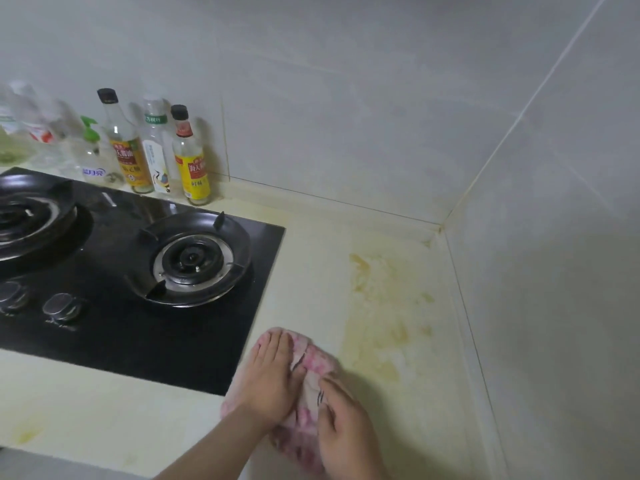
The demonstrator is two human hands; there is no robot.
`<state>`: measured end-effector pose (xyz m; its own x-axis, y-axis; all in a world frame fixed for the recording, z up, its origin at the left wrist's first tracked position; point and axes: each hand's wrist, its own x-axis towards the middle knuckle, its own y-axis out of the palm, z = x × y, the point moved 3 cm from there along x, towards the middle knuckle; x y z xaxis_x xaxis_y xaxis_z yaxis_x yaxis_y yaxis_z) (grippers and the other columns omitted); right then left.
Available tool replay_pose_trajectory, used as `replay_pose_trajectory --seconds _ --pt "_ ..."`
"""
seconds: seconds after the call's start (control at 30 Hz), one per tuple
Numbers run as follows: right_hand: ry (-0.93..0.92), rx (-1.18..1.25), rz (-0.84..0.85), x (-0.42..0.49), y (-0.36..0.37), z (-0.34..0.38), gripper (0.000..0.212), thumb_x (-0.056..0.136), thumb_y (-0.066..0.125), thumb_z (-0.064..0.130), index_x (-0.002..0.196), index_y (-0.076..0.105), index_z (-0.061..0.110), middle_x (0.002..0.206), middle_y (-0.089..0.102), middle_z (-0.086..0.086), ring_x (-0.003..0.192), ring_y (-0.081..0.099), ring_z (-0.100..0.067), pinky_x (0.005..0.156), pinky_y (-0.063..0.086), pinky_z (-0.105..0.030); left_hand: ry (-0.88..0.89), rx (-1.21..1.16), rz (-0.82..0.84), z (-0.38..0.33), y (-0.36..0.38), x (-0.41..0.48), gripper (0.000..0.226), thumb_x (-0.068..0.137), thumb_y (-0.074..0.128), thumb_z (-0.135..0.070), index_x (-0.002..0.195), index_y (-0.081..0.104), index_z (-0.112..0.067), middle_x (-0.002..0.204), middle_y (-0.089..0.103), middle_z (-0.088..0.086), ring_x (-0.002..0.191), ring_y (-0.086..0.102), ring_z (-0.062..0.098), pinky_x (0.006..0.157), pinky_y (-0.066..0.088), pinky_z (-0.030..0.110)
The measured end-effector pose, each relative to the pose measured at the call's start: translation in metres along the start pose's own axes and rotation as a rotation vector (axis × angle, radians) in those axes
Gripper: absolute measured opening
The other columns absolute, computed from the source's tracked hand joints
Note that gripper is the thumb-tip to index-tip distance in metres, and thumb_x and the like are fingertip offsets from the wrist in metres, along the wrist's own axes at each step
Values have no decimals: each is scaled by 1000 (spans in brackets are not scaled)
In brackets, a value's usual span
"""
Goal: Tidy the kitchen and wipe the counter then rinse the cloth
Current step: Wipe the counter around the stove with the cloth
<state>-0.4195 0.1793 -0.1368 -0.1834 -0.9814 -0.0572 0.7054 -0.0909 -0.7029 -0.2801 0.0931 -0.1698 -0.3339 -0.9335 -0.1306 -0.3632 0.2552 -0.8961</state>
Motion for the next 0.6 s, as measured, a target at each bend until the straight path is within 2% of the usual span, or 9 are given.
replay_pose_trajectory --seconds 0.07,0.13,0.2,0.3,0.37,0.4,0.47,0.53,0.6 --pt "-45 15 -15 26 2 -6 43 82 53 16 121 70 13 133 61 5 125 55 -8 102 23 3 9 -217 -99 -5 -19 14 52 94 35 -42 131 56 -13 138 53 -3 132 46 21 115 19 27" --pt "-134 20 -23 49 6 -3 40 85 52 20 120 70 15 130 59 13 124 54 -5 105 24 -1 32 -438 -208 -6 -35 17 34 96 44 -30 127 54 -41 132 47 -35 133 39 -2 115 21 17" --pt "-264 -40 -41 64 15 -1 42 81 51 29 113 73 13 126 60 13 119 59 -11 107 29 -7 -15 -575 -263 0 -44 12 54 94 50 -18 119 50 -66 128 42 -51 131 33 -19 111 19 6" --pt "-350 -244 81 77 28 4 66 69 57 54 117 72 13 134 61 -1 121 61 -21 107 34 -28 -84 -548 -327 22 -55 3 70 91 52 -7 113 50 -73 123 46 -52 128 38 -19 108 22 3" --pt "-324 -376 140 92 35 5 91 62 56 71 125 67 7 136 60 -10 125 59 -25 104 34 -38 -75 -425 -298 36 -62 4 56 88 51 -22 120 51 -67 126 47 -45 128 41 -14 109 18 2" --pt "-318 -458 172 103 38 6 97 62 53 76 129 64 6 136 60 -12 126 58 -26 104 32 -39 -70 -343 -274 44 -64 7 46 88 47 -30 126 56 -52 133 49 -32 131 45 -3 111 14 3" --pt "-313 -570 189 128 41 9 99 70 48 78 138 55 6 142 54 -12 131 53 -25 106 26 -38 -50 -201 -185 59 -61 15 56 87 37 -43 135 59 -23 144 43 -9 138 42 16 114 5 6" --pt "-284 -617 174 154 39 10 93 78 43 75 141 50 7 146 51 -11 133 50 -25 108 24 -37 -13 -129 -124 67 -58 27 73 84 28 -54 145 46 -16 152 29 -7 145 26 13 115 -2 9" --pt "-255 -641 178 178 41 11 88 84 37 71 142 48 7 148 48 -12 135 48 -26 110 22 -37 3 -92 -93 71 -60 41 75 86 25 -56 146 43 -15 155 28 -3 146 24 12 116 -2 13"
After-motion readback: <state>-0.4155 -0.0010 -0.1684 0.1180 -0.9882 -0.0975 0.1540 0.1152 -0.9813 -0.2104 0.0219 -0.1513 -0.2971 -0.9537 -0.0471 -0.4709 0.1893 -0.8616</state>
